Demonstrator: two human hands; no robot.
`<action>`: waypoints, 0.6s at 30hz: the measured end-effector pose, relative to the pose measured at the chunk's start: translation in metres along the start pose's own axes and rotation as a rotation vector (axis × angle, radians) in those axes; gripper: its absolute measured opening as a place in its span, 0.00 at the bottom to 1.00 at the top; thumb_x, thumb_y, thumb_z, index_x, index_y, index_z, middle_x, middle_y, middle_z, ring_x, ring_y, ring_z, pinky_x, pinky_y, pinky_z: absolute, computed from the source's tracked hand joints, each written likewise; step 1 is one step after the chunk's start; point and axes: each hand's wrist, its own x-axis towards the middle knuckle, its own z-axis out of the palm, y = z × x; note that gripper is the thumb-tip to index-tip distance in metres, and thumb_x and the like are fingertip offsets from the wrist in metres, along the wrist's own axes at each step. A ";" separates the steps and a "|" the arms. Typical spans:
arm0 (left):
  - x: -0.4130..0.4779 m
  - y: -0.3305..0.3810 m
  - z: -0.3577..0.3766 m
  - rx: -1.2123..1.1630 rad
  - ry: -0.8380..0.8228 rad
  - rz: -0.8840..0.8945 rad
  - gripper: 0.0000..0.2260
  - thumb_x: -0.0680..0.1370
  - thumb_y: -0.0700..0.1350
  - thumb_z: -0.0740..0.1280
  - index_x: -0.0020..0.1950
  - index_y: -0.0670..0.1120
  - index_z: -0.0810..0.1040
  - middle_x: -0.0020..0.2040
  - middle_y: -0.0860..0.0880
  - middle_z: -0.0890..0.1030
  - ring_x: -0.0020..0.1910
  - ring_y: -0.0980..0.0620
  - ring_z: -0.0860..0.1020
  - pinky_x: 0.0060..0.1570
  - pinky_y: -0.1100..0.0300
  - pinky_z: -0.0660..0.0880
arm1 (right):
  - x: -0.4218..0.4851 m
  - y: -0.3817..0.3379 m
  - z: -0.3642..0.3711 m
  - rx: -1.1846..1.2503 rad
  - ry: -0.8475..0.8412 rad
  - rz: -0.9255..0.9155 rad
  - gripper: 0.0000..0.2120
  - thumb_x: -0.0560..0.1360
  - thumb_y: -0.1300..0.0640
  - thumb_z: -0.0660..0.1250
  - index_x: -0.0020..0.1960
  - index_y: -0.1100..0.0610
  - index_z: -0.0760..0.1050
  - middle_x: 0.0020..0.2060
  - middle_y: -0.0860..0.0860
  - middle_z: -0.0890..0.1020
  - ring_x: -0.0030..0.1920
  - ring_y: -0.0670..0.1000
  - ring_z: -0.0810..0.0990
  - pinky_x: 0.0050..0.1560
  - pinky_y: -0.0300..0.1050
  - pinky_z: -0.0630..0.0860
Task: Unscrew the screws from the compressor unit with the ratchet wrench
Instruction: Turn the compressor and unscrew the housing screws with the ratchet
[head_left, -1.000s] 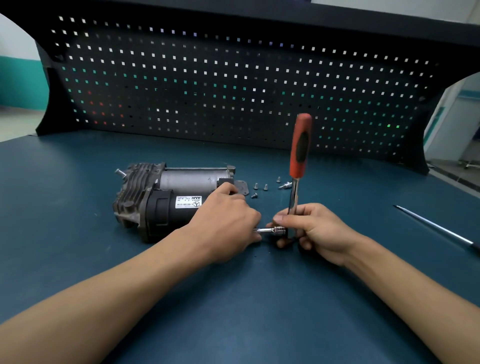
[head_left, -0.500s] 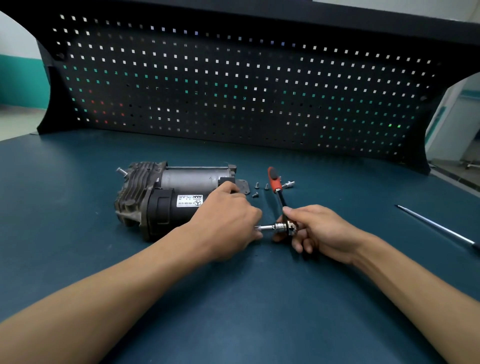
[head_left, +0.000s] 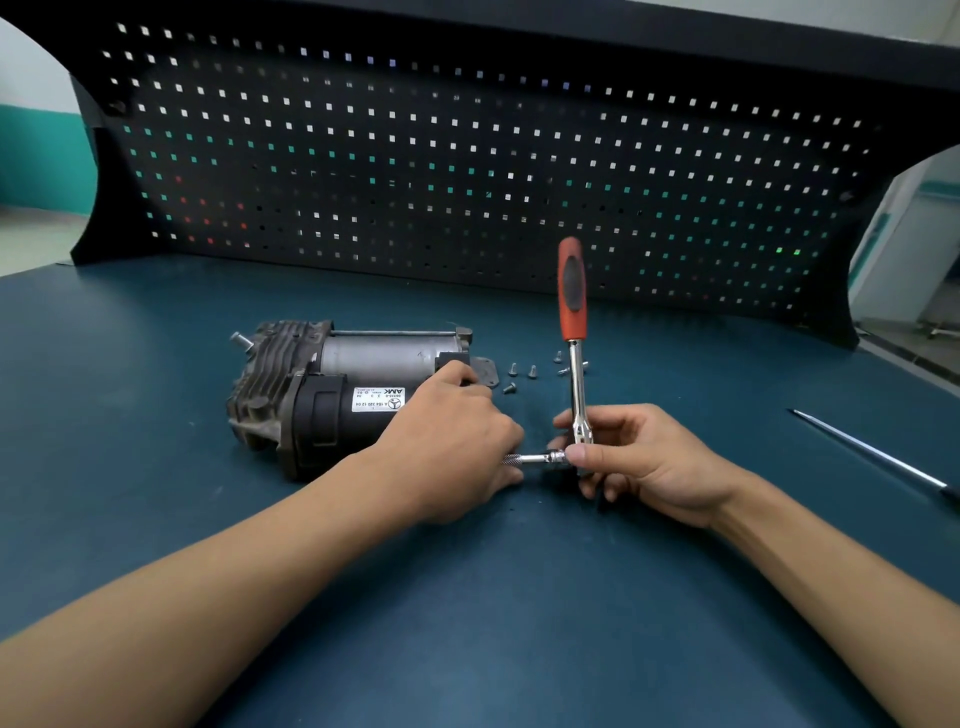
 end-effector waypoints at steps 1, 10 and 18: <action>0.000 0.000 0.001 0.005 0.000 0.000 0.17 0.79 0.63 0.58 0.47 0.53 0.78 0.44 0.52 0.83 0.50 0.49 0.78 0.63 0.52 0.62 | -0.001 0.000 0.000 0.006 -0.005 -0.009 0.23 0.61 0.56 0.78 0.55 0.57 0.81 0.48 0.57 0.86 0.31 0.52 0.80 0.26 0.38 0.74; 0.000 0.000 0.002 -0.005 0.015 0.000 0.19 0.78 0.65 0.58 0.47 0.52 0.79 0.41 0.53 0.83 0.50 0.50 0.78 0.61 0.53 0.62 | -0.005 -0.002 0.002 -0.003 -0.023 -0.031 0.18 0.61 0.61 0.77 0.51 0.56 0.82 0.51 0.57 0.86 0.35 0.54 0.83 0.28 0.39 0.75; 0.000 0.000 0.001 -0.020 0.022 -0.002 0.18 0.78 0.64 0.60 0.45 0.52 0.78 0.40 0.52 0.82 0.49 0.49 0.78 0.60 0.53 0.61 | -0.009 -0.005 0.003 -0.142 -0.075 -0.084 0.15 0.65 0.68 0.77 0.50 0.56 0.86 0.40 0.53 0.85 0.37 0.51 0.80 0.31 0.39 0.77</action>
